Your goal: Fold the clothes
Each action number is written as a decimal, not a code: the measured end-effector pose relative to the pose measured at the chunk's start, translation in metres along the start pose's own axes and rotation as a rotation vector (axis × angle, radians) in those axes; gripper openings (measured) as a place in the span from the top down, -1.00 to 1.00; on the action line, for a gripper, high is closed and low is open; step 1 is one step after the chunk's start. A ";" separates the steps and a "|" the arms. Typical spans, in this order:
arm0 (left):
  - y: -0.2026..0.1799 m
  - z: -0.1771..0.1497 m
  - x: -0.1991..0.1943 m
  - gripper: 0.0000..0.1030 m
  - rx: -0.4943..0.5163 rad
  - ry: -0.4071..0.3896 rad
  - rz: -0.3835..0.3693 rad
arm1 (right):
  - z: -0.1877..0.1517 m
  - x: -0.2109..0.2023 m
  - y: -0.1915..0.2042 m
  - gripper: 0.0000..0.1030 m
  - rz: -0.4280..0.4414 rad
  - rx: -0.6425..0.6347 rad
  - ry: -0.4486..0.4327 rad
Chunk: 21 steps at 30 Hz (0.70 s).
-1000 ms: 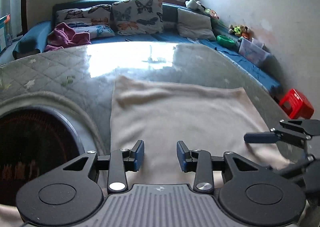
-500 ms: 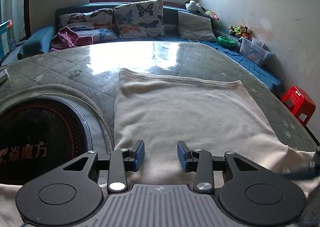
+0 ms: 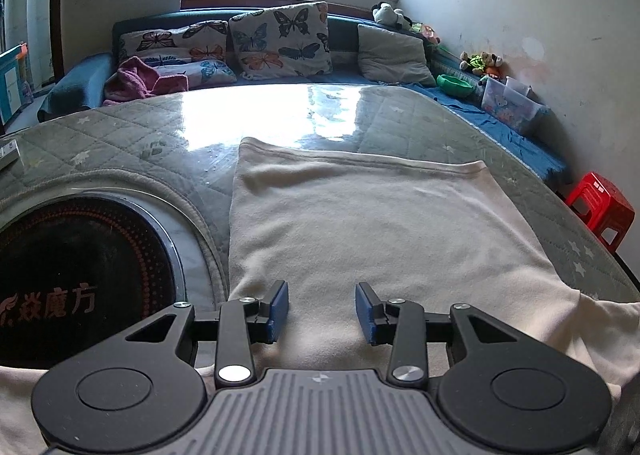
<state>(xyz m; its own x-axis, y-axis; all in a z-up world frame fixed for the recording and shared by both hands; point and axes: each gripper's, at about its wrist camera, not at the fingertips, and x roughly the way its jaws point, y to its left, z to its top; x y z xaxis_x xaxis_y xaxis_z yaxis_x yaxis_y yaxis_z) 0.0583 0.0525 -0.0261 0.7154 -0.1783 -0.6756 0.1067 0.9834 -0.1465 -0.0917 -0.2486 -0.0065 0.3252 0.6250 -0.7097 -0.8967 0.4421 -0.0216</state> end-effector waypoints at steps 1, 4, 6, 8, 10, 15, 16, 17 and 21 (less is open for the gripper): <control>-0.001 0.000 0.000 0.20 0.001 -0.001 0.002 | -0.003 0.001 0.003 0.95 0.003 -0.005 0.010; -0.003 -0.001 -0.001 0.15 0.014 0.001 0.009 | -0.003 -0.004 0.003 0.93 -0.014 -0.001 -0.004; -0.003 -0.001 -0.002 0.13 0.011 0.003 0.008 | 0.002 -0.011 -0.003 0.55 -0.058 0.005 -0.029; -0.003 -0.002 -0.004 0.13 0.009 0.004 0.011 | 0.005 -0.012 -0.007 0.22 -0.083 0.007 -0.034; -0.003 -0.003 -0.005 0.11 0.001 0.003 0.011 | 0.005 -0.008 -0.009 0.23 -0.083 0.001 -0.026; -0.004 -0.003 -0.006 0.10 0.011 0.004 0.016 | -0.002 -0.002 -0.014 0.43 -0.119 0.047 -0.003; -0.004 -0.003 -0.006 0.10 0.010 0.004 0.016 | -0.004 -0.003 -0.016 0.45 -0.124 0.060 0.004; -0.004 -0.003 -0.006 0.10 0.011 0.003 0.016 | -0.006 -0.006 -0.015 0.57 -0.125 0.061 0.005; -0.005 -0.004 -0.005 0.07 0.009 -0.002 0.017 | -0.011 -0.017 -0.013 0.95 -0.134 0.065 0.001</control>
<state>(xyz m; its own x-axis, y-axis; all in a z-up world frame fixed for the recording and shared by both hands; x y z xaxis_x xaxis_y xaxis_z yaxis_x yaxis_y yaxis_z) 0.0511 0.0486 -0.0251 0.7186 -0.1618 -0.6763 0.1008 0.9865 -0.1289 -0.0894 -0.2720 -0.0023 0.4403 0.5566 -0.7045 -0.8239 0.5624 -0.0706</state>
